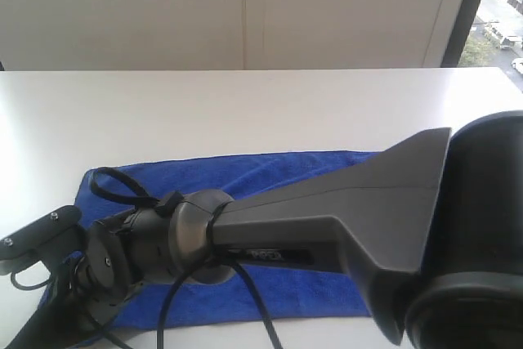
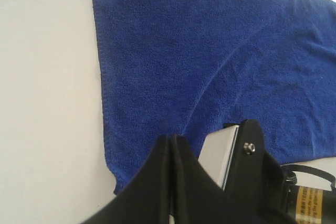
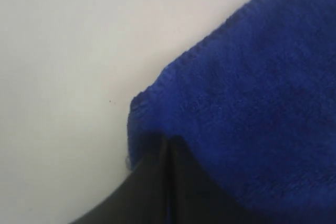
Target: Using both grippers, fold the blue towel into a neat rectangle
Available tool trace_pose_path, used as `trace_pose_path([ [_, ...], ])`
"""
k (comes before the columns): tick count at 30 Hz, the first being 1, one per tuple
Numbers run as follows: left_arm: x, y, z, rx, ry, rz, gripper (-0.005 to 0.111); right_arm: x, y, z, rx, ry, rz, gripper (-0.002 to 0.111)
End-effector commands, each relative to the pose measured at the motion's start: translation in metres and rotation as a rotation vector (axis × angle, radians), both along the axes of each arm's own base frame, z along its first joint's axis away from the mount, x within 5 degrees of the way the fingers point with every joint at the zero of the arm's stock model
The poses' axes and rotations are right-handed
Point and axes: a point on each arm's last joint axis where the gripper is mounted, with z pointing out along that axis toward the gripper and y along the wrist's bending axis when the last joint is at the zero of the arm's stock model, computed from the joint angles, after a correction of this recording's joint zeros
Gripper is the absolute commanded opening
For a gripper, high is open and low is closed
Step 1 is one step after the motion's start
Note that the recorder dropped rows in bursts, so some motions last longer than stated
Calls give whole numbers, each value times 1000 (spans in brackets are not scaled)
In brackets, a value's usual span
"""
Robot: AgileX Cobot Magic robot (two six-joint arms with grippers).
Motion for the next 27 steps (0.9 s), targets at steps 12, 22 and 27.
trace_pose_path([
  [12,-1,-2,2,-18,-2,-14,0,17,-11,-18,-145,-181,146,0],
  [22,-1,-2,2,-17,-3,-16,0,0,-1,-19,-134,-137,141,0],
  [27,-1,-2,2,-17,-3,-16,0,-2,3,-8,-104,-172,151,0],
])
